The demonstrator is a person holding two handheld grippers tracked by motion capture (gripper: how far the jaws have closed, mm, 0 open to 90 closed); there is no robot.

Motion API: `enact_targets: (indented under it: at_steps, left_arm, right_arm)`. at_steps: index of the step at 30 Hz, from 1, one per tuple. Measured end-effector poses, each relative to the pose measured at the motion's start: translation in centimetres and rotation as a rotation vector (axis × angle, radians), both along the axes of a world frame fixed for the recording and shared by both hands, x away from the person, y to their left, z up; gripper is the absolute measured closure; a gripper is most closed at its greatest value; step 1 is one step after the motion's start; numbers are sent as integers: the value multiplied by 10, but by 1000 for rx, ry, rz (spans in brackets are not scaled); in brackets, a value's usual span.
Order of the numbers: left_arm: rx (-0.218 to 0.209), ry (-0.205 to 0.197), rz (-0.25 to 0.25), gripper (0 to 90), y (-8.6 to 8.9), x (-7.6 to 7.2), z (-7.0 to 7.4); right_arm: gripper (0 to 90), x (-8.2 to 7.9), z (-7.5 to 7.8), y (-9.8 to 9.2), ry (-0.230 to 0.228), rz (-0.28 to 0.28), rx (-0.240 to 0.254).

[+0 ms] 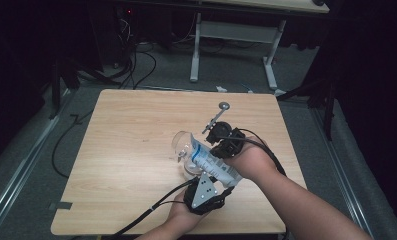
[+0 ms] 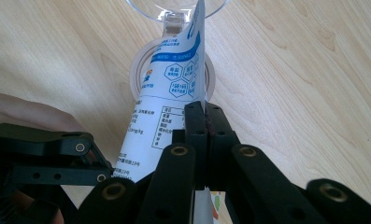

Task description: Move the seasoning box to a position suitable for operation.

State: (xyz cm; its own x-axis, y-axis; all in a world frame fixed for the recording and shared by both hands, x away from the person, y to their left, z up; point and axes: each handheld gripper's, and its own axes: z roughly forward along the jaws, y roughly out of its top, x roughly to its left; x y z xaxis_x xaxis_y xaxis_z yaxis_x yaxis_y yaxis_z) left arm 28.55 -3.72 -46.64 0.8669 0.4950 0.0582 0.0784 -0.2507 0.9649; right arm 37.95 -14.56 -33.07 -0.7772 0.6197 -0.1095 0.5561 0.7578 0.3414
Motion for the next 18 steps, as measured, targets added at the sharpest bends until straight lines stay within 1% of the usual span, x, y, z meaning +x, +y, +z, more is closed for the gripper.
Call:
enact_targets:
  at_steps: [18]
  left_arm:
    - [-4, 0, 0, 543, 0, 1, 2]
  right_arm:
    - [900, 2, -1, 0, -3, -1, -6]
